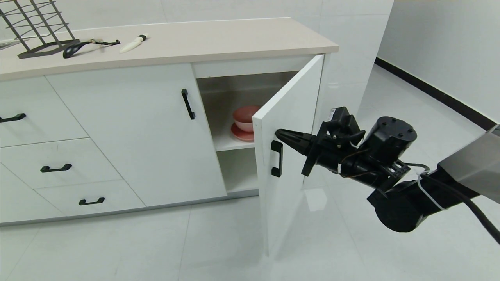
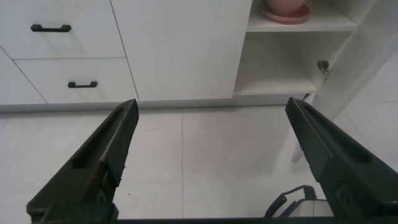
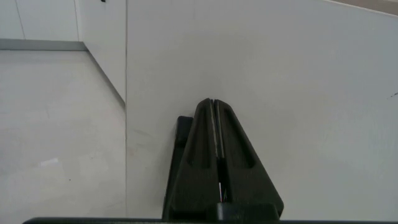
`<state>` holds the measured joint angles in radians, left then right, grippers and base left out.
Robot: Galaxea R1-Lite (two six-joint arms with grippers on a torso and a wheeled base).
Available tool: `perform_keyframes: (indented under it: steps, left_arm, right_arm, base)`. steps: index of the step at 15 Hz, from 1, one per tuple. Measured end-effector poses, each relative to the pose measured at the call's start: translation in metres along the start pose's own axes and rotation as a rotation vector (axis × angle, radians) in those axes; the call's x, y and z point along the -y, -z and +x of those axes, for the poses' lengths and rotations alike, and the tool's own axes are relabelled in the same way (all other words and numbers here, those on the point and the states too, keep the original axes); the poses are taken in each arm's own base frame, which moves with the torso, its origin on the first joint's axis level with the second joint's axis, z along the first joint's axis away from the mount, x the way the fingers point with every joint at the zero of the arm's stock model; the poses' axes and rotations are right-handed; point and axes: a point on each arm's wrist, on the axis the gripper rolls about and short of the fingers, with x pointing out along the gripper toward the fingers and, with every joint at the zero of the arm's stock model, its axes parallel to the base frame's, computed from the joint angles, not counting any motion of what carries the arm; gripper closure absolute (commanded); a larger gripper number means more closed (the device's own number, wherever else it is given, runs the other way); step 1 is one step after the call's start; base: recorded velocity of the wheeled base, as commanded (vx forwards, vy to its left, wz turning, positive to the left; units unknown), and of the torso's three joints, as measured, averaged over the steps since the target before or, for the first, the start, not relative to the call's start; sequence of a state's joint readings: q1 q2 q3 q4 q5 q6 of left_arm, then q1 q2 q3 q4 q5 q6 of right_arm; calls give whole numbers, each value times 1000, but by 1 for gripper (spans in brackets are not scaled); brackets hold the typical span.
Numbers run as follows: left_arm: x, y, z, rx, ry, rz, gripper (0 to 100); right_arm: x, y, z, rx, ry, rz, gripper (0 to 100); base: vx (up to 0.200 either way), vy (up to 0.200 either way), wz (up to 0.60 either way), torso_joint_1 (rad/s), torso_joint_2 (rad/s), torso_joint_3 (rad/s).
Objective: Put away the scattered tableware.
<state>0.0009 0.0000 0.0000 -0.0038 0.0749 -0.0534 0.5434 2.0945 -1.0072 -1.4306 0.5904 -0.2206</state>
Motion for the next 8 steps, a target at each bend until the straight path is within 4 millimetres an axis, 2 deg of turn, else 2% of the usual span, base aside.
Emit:
perform_keyframes:
  steps: [4, 6, 8]
  left_arm:
    - [0, 0, 0, -1, 0, -1, 0]
    - [0, 0, 0, 0, 0, -1, 0]
    - [0, 0, 0, -1, 0, -1, 0]
  right_arm:
    - [10, 3, 19, 53, 9, -34, 100]
    - [9, 0, 15, 50, 8, -32, 100]
    - [2, -11, 1, 26, 3, -20, 100]
  base:
    - [0, 0, 0, 0, 0, 0]
    - [0, 0, 0, 0, 0, 0]
    - [0, 0, 0, 0, 0, 0]
